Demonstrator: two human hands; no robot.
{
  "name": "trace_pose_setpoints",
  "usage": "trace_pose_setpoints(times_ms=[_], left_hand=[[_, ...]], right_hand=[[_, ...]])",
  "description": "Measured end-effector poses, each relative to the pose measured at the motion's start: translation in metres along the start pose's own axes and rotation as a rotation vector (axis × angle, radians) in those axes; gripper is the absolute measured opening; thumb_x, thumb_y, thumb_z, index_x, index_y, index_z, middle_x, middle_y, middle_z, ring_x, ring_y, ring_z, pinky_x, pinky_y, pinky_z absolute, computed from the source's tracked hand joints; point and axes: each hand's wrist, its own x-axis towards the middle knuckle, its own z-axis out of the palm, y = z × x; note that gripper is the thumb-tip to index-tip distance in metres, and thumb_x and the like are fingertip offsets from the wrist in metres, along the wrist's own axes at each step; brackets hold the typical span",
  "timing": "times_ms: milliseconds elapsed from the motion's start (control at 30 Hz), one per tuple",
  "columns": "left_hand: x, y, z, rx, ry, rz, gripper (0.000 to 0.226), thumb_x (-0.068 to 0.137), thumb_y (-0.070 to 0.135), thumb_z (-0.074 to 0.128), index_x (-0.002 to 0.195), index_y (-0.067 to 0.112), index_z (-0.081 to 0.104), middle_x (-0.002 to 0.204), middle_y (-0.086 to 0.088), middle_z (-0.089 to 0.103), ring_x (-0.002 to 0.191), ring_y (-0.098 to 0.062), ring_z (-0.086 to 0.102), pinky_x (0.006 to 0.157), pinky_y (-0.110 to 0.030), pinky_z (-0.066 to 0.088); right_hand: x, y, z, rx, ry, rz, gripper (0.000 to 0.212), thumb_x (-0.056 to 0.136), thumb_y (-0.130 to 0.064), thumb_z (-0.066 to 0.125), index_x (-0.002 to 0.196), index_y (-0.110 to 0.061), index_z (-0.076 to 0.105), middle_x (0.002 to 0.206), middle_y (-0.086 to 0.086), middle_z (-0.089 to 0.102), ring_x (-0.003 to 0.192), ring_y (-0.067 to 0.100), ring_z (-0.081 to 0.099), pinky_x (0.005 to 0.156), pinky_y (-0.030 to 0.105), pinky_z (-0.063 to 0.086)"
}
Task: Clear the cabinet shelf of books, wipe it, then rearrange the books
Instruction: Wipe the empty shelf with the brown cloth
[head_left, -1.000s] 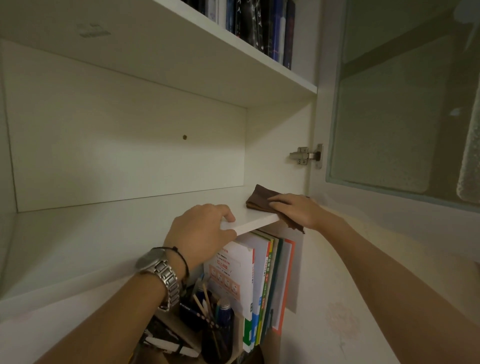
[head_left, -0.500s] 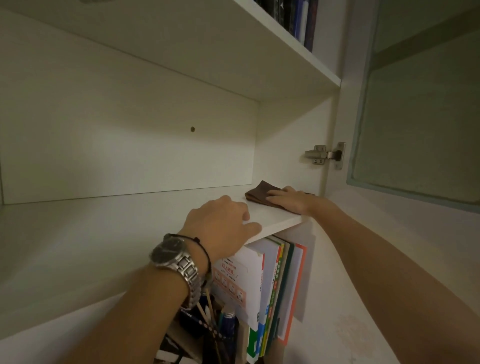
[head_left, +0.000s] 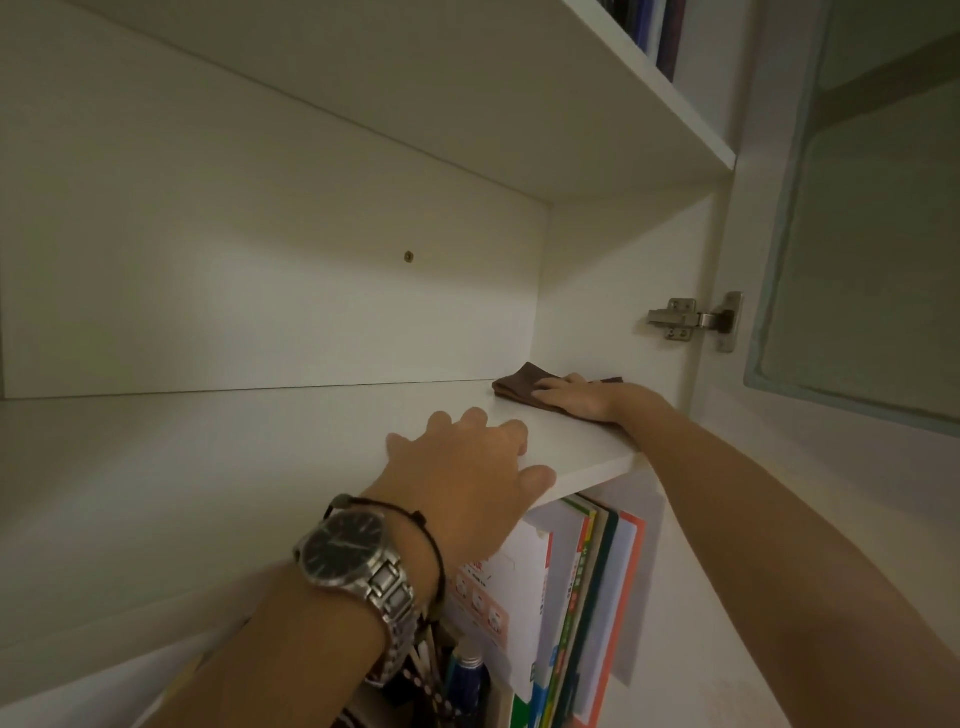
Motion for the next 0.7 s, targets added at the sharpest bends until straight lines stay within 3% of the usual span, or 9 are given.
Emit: trace_pose_setpoints(times_ms=[233, 367, 700], left_hand=[[-0.001, 0.001, -0.001, 0.180, -0.021, 0.064, 0.045, 0.096, 0.020, 0.048, 0.135, 0.031, 0.029, 0.141, -0.001, 0.022, 0.121, -0.029, 0.030, 0.098, -0.051, 0.040], [-0.001, 0.002, -0.002, 0.182, -0.028, 0.068, 0.048, 0.094, 0.017, 0.048, 0.136, 0.030, 0.028, 0.143, -0.001, 0.020, 0.123, -0.031, 0.028, 0.097, -0.052, 0.040], [-0.001, 0.004, -0.001, 0.181, -0.036, 0.061, 0.051, 0.094, 0.015, 0.050, 0.137, 0.029, 0.028, 0.141, -0.002, 0.018, 0.122, -0.032, 0.026, 0.097, -0.056, 0.039]], right_hand=[[0.022, -0.011, -0.005, -0.069, -0.041, 0.006, 0.058, 0.099, -0.060, 0.018, 0.151, -0.037, 0.014, 0.160, 0.004, 0.014, 0.144, 0.028, 0.022, 0.115, 0.046, 0.015], [0.033, -0.016, -0.007, -0.063, -0.092, 0.002, 0.059, 0.099, -0.060, 0.018, 0.152, -0.036, 0.012, 0.160, 0.001, 0.016, 0.145, 0.026, 0.022, 0.116, 0.046, 0.015], [0.038, -0.023, 0.002, -0.002, -0.039, -0.162, 0.055, 0.103, -0.051, 0.019, 0.153, -0.029, 0.015, 0.160, 0.001, 0.017, 0.145, 0.021, 0.021, 0.119, 0.042, 0.013]])
